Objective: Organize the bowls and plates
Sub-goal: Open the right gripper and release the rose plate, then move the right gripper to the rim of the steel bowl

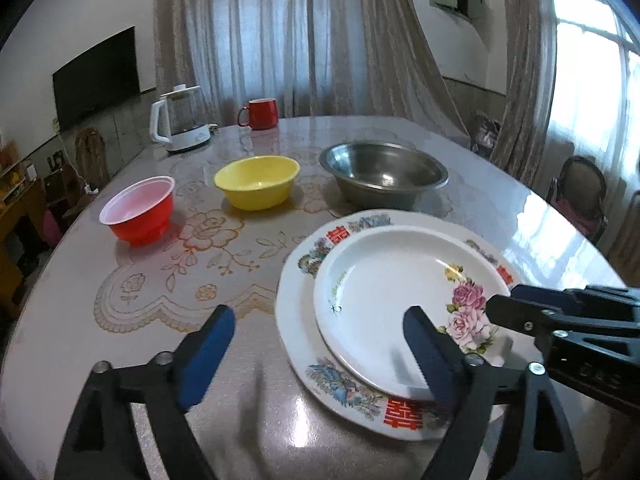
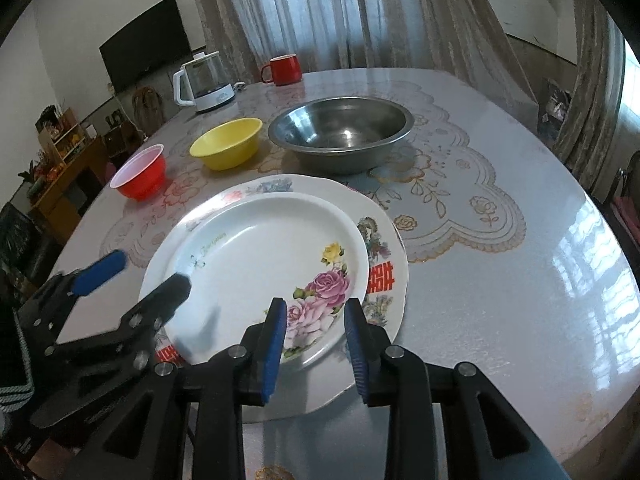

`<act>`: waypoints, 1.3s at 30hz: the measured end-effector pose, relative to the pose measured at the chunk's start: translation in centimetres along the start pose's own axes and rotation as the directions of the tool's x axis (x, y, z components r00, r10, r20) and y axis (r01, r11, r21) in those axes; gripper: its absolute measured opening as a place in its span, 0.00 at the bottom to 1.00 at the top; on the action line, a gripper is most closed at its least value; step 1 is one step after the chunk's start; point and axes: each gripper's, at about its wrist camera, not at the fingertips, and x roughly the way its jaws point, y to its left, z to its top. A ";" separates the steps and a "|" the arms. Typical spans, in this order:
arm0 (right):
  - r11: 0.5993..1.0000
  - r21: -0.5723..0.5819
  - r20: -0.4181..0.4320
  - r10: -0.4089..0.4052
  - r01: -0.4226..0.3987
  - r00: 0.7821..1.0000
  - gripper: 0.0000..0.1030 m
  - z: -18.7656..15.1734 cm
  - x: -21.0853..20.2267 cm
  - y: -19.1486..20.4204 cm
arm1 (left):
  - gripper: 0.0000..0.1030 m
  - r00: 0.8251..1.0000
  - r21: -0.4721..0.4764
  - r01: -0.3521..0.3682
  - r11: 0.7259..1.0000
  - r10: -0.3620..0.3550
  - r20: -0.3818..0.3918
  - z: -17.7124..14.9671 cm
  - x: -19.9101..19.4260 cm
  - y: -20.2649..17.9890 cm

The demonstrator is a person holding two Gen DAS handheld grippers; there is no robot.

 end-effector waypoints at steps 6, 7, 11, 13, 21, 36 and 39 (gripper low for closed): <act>0.999 0.031 0.022 0.041 -0.042 0.999 0.29 0.1 0.0 -0.5 | 0.95 0.999 -0.050 0.029 0.998 -0.031 -0.034 0.4 -0.2 0.7; 0.997 0.044 0.032 0.055 -0.056 0.998 0.29 0.2 0.0 -0.7 | 0.95 0.999 -0.057 0.035 0.998 -0.037 -0.037 0.5 -0.3 0.8; 0.990 0.111 0.132 0.076 -0.091 0.988 0.39 1.1 -0.8 -2.4 | 0.95 0.998 -0.080 0.059 0.995 -0.062 -0.032 1.0 -0.4 1.5; 0.989 0.122 0.168 0.062 -0.083 0.984 0.41 1.9 -1.0 -3.2 | 0.95 0.997 -0.101 0.071 0.992 -0.075 -0.034 1.8 -0.1 2.1; 0.979 0.202 0.164 -0.023 -0.011 0.986 0.54 7.5 1.2 -8.4 | 0.95 0.996 -0.136 0.069 0.988 -0.076 -0.041 4.8 1.6 3.5; 0.946 0.288 0.095 0.123 -0.146 0.988 0.55 14.8 10.7 -12.7 | 0.95 0.996 -0.174 0.026 0.984 -0.042 -0.085 9.8 5.4 4.4; 0.956 0.256 0.068 0.133 -0.146 0.989 0.55 15.1 12.2 -12.2 | 0.95 0.994 -0.127 0.011 0.992 -0.024 -0.103 11.6 7.4 3.1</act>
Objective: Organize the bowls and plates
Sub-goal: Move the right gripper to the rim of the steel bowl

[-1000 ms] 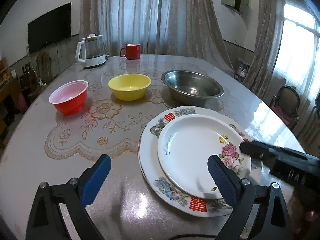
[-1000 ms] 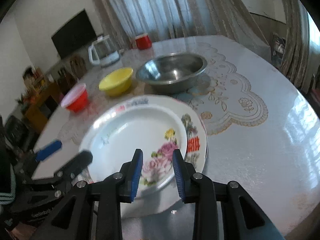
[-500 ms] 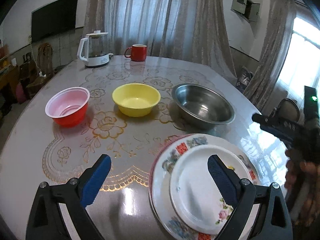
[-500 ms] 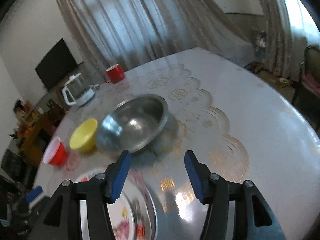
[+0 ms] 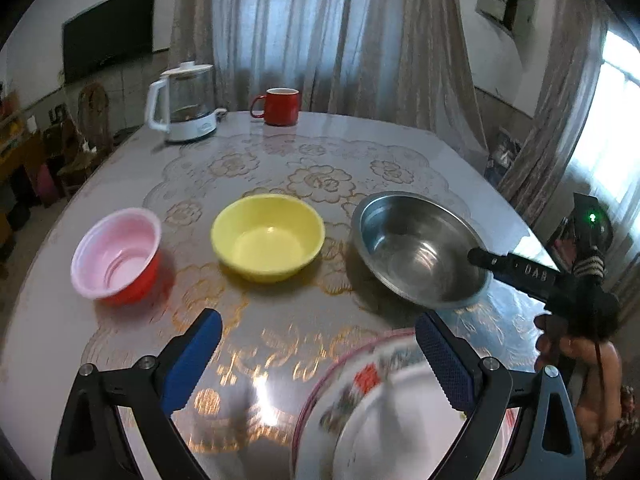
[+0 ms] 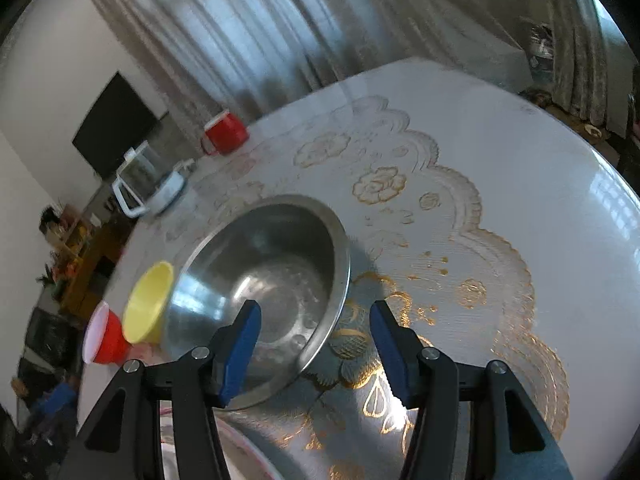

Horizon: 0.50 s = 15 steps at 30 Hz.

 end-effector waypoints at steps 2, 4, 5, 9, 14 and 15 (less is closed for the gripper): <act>1.000 -0.021 -0.002 0.018 -0.018 1.000 0.46 0.0 0.9 -0.1 | 0.95 1.000 0.039 -0.017 0.999 0.017 -0.013 1.0 1.5 -1.0; 0.999 -0.034 -0.004 0.004 -0.004 1.000 0.33 0.0 1.8 -0.5 | 0.95 0.999 0.062 -0.018 0.998 0.021 -0.048 2.0 3.1 -1.7; 0.999 -0.033 -0.001 0.008 -0.008 1.000 0.33 0.0 2.1 -0.8 | 0.95 0.997 0.064 -0.012 0.998 0.016 -0.071 2.5 4.1 -2.0; 0.993 -0.009 0.048 0.115 -0.115 0.992 0.33 -0.4 2.3 -2.2 | 0.95 0.992 0.069 -0.012 0.998 0.021 -0.128 3.9 7.2 -2.9; 0.980 0.030 0.068 0.194 -0.197 0.979 0.31 -1.0 2.1 -3.4 | 0.94 0.980 0.094 0.009 0.996 0.010 -0.201 5.1 10.8 -4.1; 0.979 0.028 0.065 0.198 -0.200 0.978 0.31 -1.0 2.1 -3.2 | 0.94 0.978 0.099 0.007 0.995 0.014 -0.208 5.3 11.3 -4.3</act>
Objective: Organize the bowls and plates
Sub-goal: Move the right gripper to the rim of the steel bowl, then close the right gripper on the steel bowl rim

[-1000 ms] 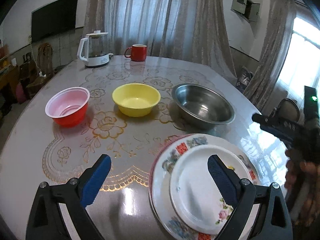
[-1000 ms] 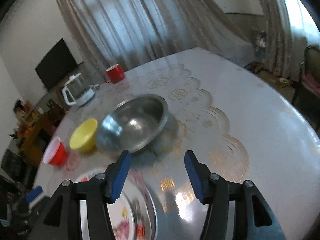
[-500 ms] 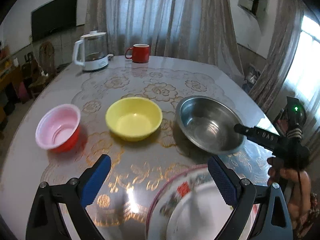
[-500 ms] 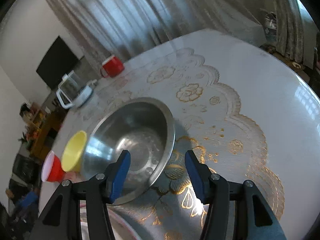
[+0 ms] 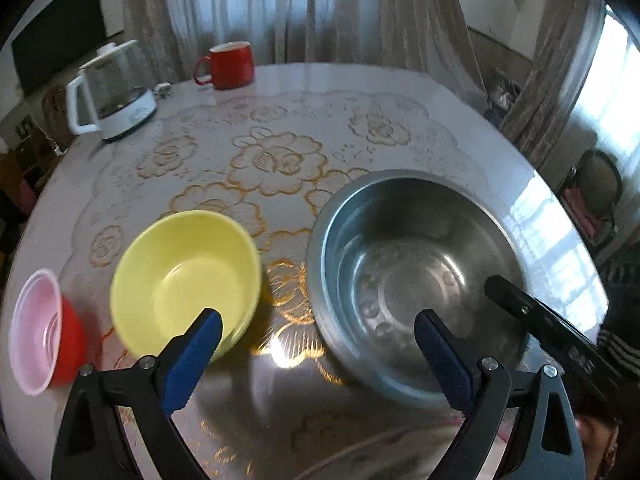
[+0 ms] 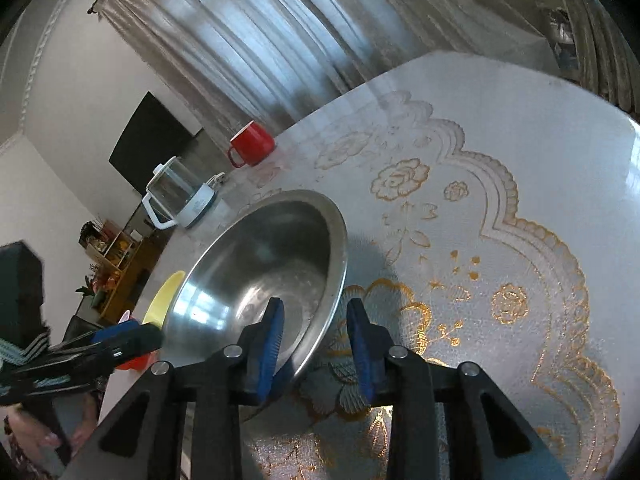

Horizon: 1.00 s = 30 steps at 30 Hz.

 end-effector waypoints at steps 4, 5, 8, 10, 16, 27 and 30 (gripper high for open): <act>1.000 -0.005 -0.011 0.017 -0.017 1.000 0.30 0.0 0.2 0.2 | 0.79 0.999 0.025 0.001 1.000 0.000 -0.036 0.9 1.8 -0.6; 1.000 -0.002 -0.016 0.023 -0.023 1.000 0.30 -0.1 0.2 0.2 | 0.71 0.999 0.048 -0.032 0.998 0.034 -0.042 1.0 2.2 -0.8; 1.000 0.006 -0.029 0.019 -0.019 0.999 0.27 -0.2 0.3 0.2 | 0.46 0.997 0.083 -0.062 0.995 0.066 -0.049 0.9 2.8 -1.0; 1.000 0.009 -0.032 0.016 -0.016 0.999 0.24 -0.3 0.3 0.1 | 0.30 0.996 0.075 -0.027 0.997 0.033 -0.079 0.5 3.1 -1.1; 1.000 0.012 -0.036 -0.003 0.004 0.999 0.15 -0.3 0.3 -0.1 | 0.13 0.998 0.121 -0.005 0.993 0.012 -0.058 -0.8 1.7 -3.2; 0.991 -0.132 0.061 0.014 -0.005 0.998 0.14 -0.8 -2.0 2.7 | 0.13 0.997 -0.007 -0.001 1.000 0.001 0.071 -3.8 -3.9 -2.0; 0.984 -0.180 0.110 0.023 -0.003 0.994 0.14 -0.8 -4.2 4.3 | 0.13 0.994 -0.011 0.010 1.000 -0.009 0.108 -4.3 -5.3 -2.2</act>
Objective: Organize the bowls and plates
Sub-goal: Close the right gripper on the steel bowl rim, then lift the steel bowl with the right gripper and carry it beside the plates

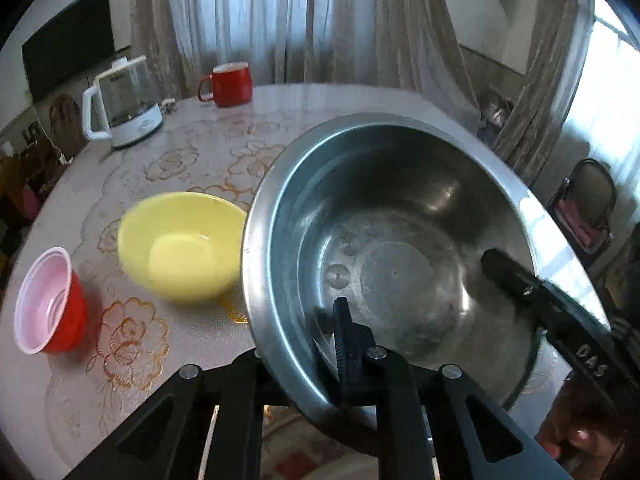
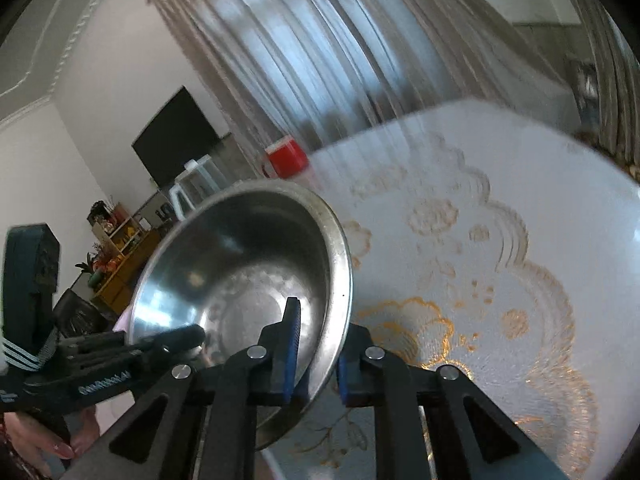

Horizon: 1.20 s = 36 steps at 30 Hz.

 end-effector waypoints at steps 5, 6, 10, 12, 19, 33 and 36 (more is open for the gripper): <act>0.994 -0.084 0.056 -0.061 0.065 0.997 0.14 0.8 -4.1 3.0 | 0.13 0.996 -0.034 0.047 0.998 -0.045 0.071 -1.2 -3.8 -0.6; 0.993 -0.090 0.066 -0.068 0.074 0.996 0.14 0.8 -5.0 3.6 | 0.13 0.995 -0.042 0.056 0.998 -0.053 0.080 -1.4 -4.4 -0.5; 0.989 -0.120 0.081 -0.075 0.085 0.994 0.14 0.2 -7.4 5.9 | 0.13 0.990 -0.047 0.061 0.997 -0.055 0.128 -3.2 -7.7 0.4; 0.988 -0.134 0.083 -0.067 0.078 0.994 0.14 -0.4 -8.3 7.4 | 0.13 0.989 -0.062 0.058 0.996 -0.049 0.140 -4.3 -9.2 1.2; 0.987 -0.161 0.040 -0.008 0.015 0.999 0.14 -3.2 -9.3 13.1 | 0.13 0.983 -0.152 0.022 0.988 0.006 0.183 -9.1 -14.3 6.0; 0.979 -0.177 -0.180 0.064 -0.097 0.982 0.15 -10.1 -5.2 21.7 | 0.13 0.979 -0.332 -0.104 0.937 0.155 0.131 -17.2 -17.1 15.2; 0.977 -0.175 -0.246 0.077 -0.122 0.966 0.17 -11.4 -2.9 22.7 | 0.13 0.975 -0.365 -0.142 0.920 0.193 0.108 -18.1 -16.7 16.8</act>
